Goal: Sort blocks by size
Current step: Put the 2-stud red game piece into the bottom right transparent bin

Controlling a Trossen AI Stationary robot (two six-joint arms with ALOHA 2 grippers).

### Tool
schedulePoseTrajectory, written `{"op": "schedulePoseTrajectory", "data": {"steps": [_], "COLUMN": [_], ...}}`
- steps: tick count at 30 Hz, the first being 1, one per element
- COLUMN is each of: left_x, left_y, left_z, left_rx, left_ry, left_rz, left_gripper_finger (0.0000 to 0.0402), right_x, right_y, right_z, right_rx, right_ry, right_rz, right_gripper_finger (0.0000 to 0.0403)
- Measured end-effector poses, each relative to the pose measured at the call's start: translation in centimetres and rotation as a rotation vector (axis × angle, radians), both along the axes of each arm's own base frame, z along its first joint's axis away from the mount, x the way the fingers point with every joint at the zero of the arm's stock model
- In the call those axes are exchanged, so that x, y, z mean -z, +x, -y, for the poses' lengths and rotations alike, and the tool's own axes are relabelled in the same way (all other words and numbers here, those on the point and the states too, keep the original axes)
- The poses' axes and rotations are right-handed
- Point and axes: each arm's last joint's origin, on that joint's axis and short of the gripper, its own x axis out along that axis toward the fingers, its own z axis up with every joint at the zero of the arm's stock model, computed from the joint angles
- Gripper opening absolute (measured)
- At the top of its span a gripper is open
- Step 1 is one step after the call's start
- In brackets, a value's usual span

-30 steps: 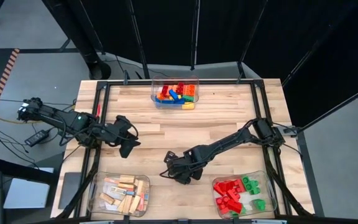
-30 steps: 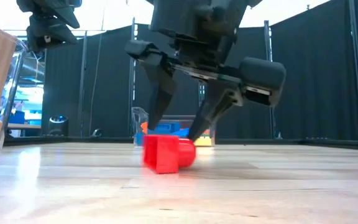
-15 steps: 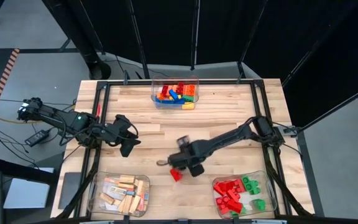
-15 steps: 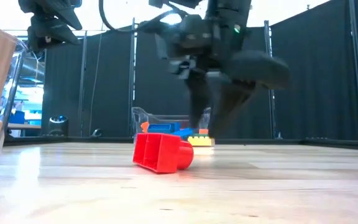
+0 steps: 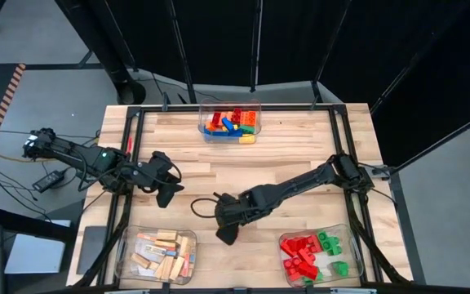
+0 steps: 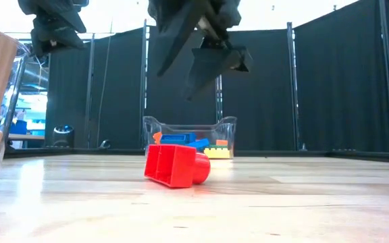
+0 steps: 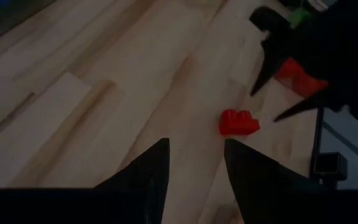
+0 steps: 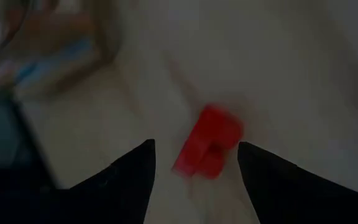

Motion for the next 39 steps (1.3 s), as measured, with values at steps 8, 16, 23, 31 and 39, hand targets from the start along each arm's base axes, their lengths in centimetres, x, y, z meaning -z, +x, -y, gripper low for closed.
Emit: {"op": "schedulePoseTrajectory", "data": {"steps": [8,16,23,31,39], "left_x": [0.0,0.2,0.4,0.4,0.4], "left_y": [0.0,-0.2,-0.2,-0.2,-0.2], "left_z": [0.0,0.0,0.0,0.0,-0.1], "left_rx": [0.005,0.016,0.019,0.023,0.029], "left_ry": [-0.004,-0.005,-0.002,0.015,0.049], "left_rz": [-0.001,-0.028,-0.032,-0.037,-0.032], "left_gripper_finger": [0.0163,0.0163,0.0163,0.0163,0.0163], "right_x": [1.9,5.3,6.4,6.9,7.3], "right_y": [0.4,0.7,1.2,0.8,-0.9], "right_z": [-1.5,-2.4,-2.6,-2.3,-0.8], "right_rx": [0.080,0.096,0.085,0.092,0.070], "right_ry": [-0.098,-0.107,-0.082,-0.102,-0.219], "right_rz": [0.027,-0.054,-0.047,-0.096,-0.291], "right_gripper_finger": [0.0224,0.0207,0.0205,0.0185,0.0069]}}
